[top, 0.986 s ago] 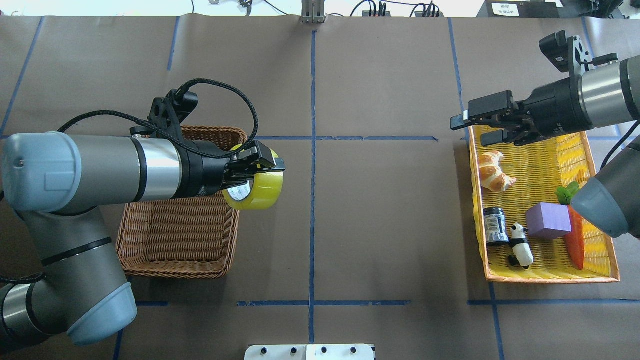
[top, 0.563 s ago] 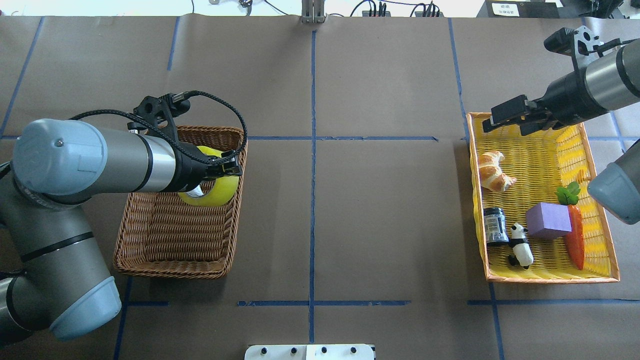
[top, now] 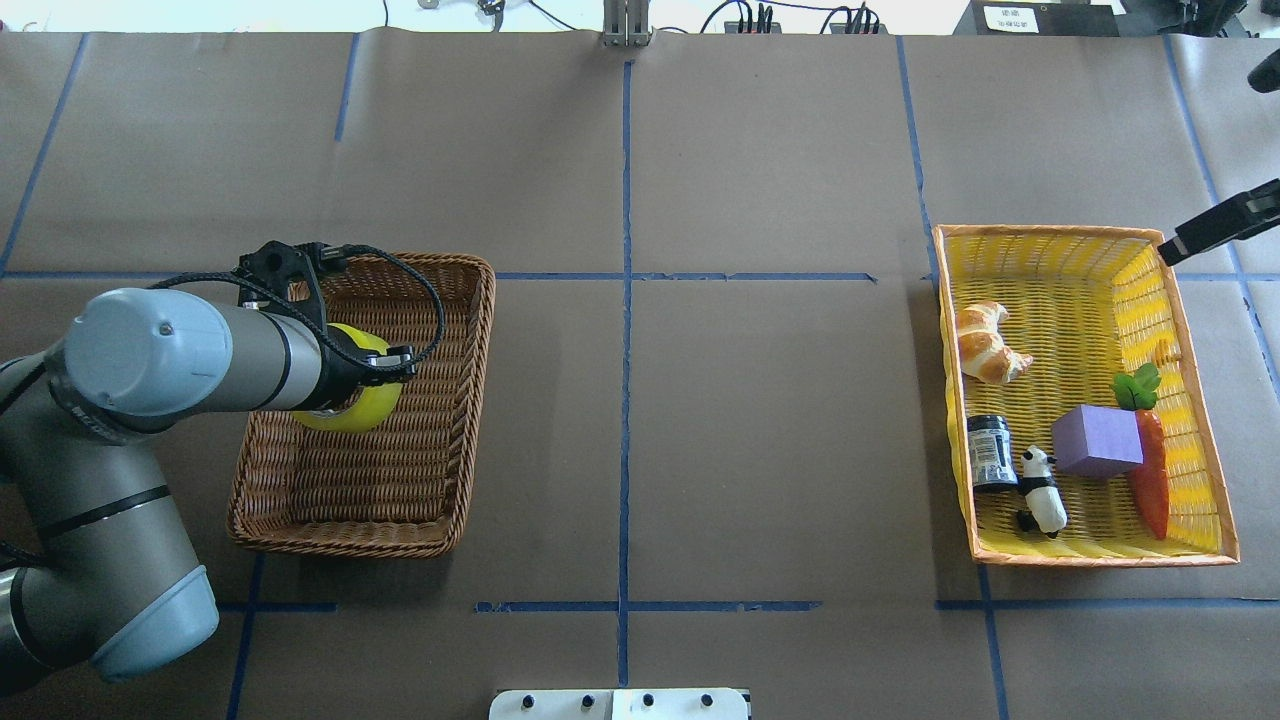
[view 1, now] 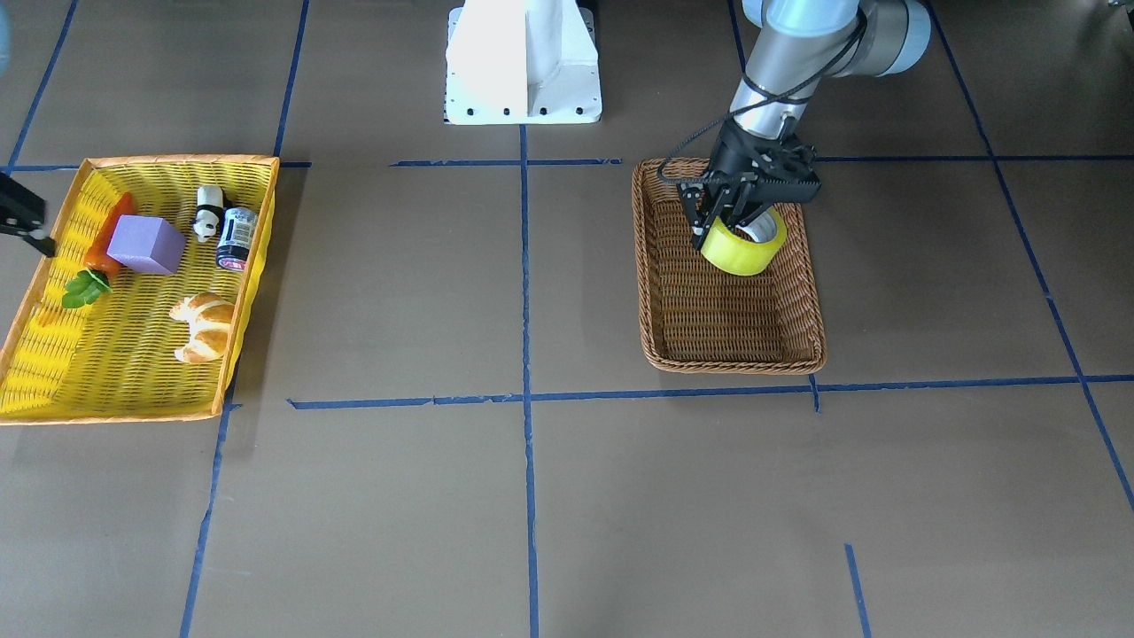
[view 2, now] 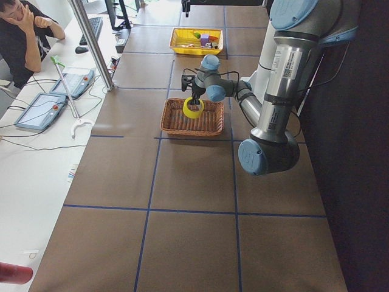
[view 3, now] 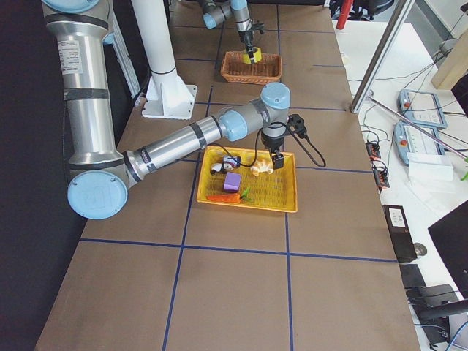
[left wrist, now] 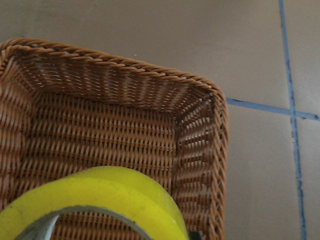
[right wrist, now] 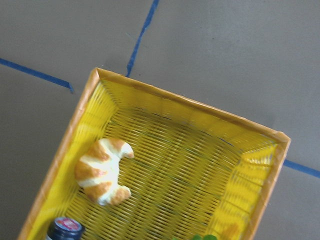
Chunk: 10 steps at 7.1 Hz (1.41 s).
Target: Move tape to another basket
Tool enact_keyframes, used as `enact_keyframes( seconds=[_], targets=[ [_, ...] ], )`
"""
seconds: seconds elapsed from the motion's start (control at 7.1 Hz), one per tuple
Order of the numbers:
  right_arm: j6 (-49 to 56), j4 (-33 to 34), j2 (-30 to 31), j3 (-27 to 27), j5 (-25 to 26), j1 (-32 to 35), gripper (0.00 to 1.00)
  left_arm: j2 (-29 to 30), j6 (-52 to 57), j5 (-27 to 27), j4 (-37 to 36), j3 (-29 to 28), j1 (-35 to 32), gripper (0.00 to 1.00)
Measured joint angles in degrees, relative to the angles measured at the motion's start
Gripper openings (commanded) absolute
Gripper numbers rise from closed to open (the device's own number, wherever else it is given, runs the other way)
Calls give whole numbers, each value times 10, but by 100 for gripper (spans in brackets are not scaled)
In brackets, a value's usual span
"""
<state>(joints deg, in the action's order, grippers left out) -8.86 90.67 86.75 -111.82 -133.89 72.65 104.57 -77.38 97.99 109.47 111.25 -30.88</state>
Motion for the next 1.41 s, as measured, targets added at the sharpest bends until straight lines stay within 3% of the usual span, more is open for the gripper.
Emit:
enact_keyframes(
  seconds=[0.14,0.28,0.56,0.85,1.13,1.41],
  targets=[
    [35,7,14,0,-4,16,100,4,2,-7,0,-20,13,68],
    [49,10,22,-1,-6,24,100,7,14,-9,-1,-32,19,100],
    [67,11,35,-3,-7,34,100,8,109,-5,-39,-15,16,100],
    [82,11,47,-2,-8,38,100,4,223,40,-142,55,-22,100],
    [125,22,71,5,-11,58,100,-44,387,137,-196,100,-123,100],
    [202,65,79,23,-12,101,100,-113,612,232,-206,81,-277,100]
  ],
)
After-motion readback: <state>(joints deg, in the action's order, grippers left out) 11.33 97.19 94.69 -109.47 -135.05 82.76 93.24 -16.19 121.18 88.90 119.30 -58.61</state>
